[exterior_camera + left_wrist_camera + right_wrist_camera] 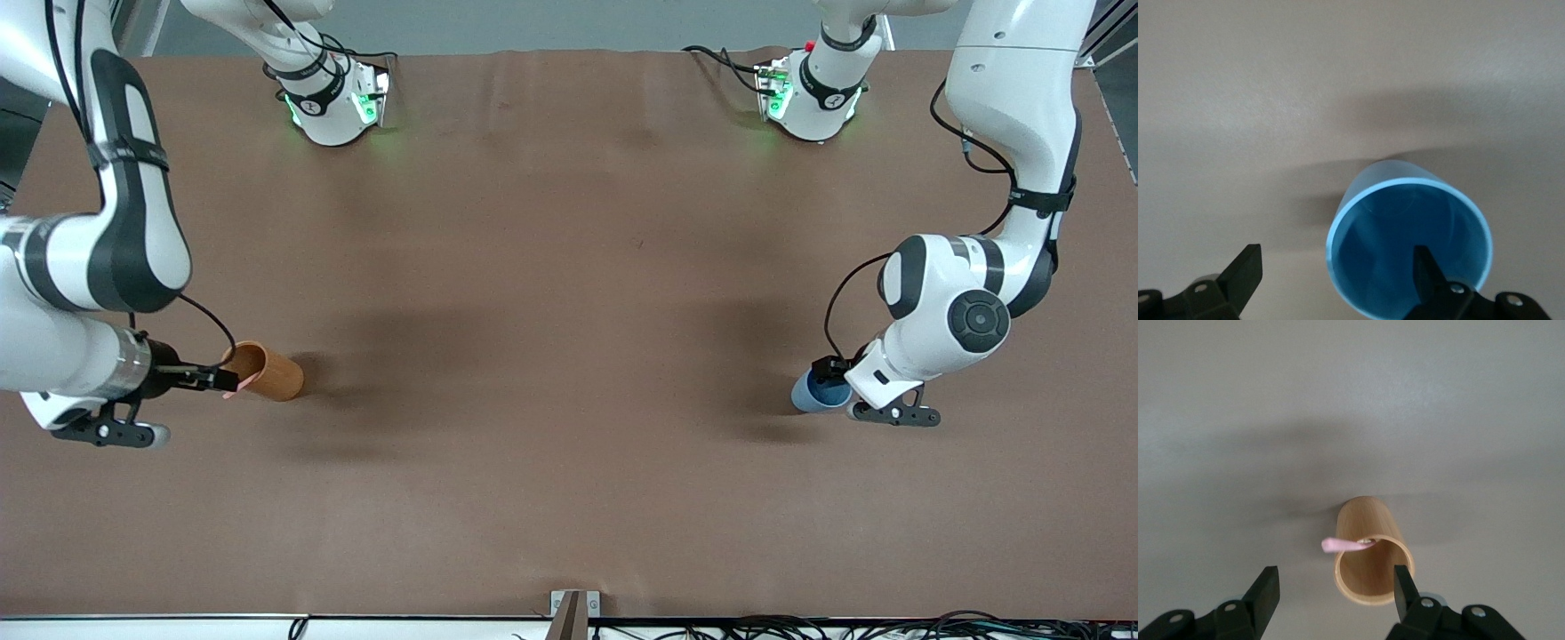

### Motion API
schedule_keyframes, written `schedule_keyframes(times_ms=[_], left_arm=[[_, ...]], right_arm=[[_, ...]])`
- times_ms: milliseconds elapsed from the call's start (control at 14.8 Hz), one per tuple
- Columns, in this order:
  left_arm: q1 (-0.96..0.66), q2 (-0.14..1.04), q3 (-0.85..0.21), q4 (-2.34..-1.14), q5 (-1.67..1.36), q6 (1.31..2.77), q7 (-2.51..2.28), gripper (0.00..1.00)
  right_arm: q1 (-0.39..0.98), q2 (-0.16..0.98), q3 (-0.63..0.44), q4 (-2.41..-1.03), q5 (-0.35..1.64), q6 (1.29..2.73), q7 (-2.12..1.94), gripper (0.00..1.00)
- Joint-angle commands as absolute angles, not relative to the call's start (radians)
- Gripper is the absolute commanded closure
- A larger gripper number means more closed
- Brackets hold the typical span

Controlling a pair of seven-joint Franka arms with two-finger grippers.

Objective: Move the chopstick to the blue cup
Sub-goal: 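Grasp the blue cup with the left gripper while the right gripper grasps the chopstick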

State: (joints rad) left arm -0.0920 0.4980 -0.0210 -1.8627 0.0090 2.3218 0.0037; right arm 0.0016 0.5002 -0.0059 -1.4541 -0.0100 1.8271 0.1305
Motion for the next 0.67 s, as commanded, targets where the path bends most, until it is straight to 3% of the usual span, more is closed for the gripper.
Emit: schedule_keyframes(times_ms=[0,67,135,337,607], left_arm=[[-0.089,0.503,-0.025,-1.871,0.006,2.362,0.017,0.77],[-0.095,0.503,-0.025,-1.868,0.006,2.364,0.023,0.91],[-0.098,0.505,-0.026,-1.867,0.008,2.364,0.023,0.98],[-0.097,0.517,-0.026,-1.833,0.003,2.352,0.026,1.0],[-0.115,0.493,-0.04,-1.769,0.002,2.301,-0.027,1.0]], right_arm=[[0.011,0.531,-0.003,-1.425,-0.052,1.827,0.169,0.4],[0.009,0.535,-0.003,-1.427,-0.058,1.833,0.169,0.45],[0.008,0.537,-0.003,-1.427,-0.058,1.835,0.169,0.53],[0.009,0.538,-0.003,-1.43,-0.054,1.859,0.172,0.68],[0.009,0.549,-0.002,-1.428,-0.052,1.879,0.181,0.74]])
